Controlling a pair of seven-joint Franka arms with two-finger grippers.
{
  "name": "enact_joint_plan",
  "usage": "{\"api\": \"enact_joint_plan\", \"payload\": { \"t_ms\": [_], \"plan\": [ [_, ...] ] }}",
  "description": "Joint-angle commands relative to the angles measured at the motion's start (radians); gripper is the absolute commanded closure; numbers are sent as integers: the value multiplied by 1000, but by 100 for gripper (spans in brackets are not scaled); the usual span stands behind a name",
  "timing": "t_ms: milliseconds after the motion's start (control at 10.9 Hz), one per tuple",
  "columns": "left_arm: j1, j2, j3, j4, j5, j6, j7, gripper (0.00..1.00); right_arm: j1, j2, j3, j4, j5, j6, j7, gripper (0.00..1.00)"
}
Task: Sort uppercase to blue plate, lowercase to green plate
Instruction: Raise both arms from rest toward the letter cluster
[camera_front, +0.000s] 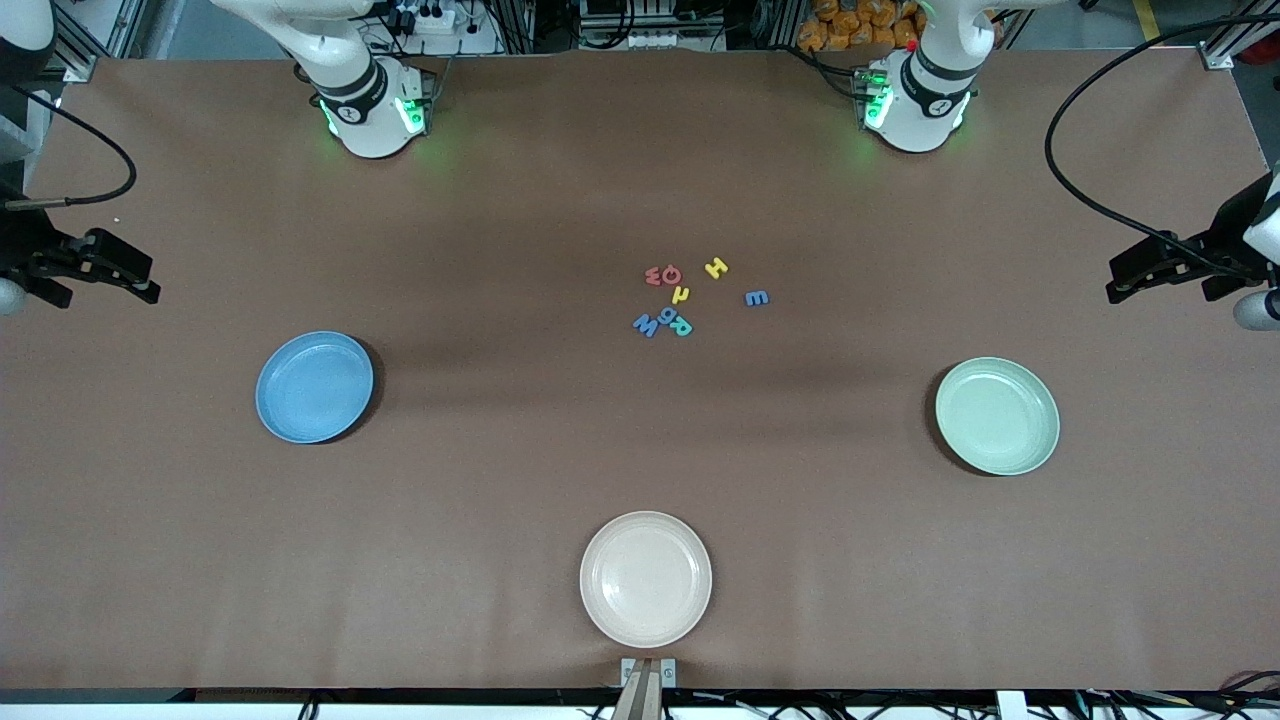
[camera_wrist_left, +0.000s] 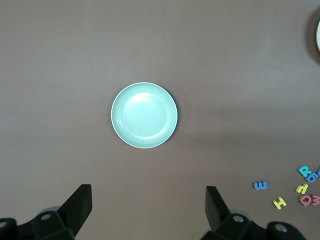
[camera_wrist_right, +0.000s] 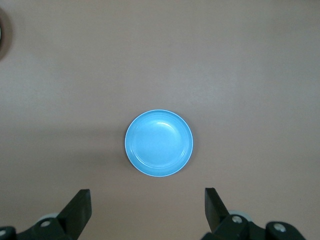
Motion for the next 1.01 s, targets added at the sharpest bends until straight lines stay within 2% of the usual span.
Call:
{"api": "enact_joint_plan", "payload": {
  "t_ms": [0, 643, 918],
  "plan": [
    [1, -6, 4, 3, -14, 8, 0, 0, -13, 4, 12, 16, -12, -18, 6, 0],
    [4, -4, 1, -5, -12, 11, 13, 0, -4, 7, 14, 7, -2, -30, 8, 0],
    [-5, -1, -3, -29, -12, 23, -3, 0, 1, 41, 55, 7, -2, -24, 73, 0]
  ]
}}
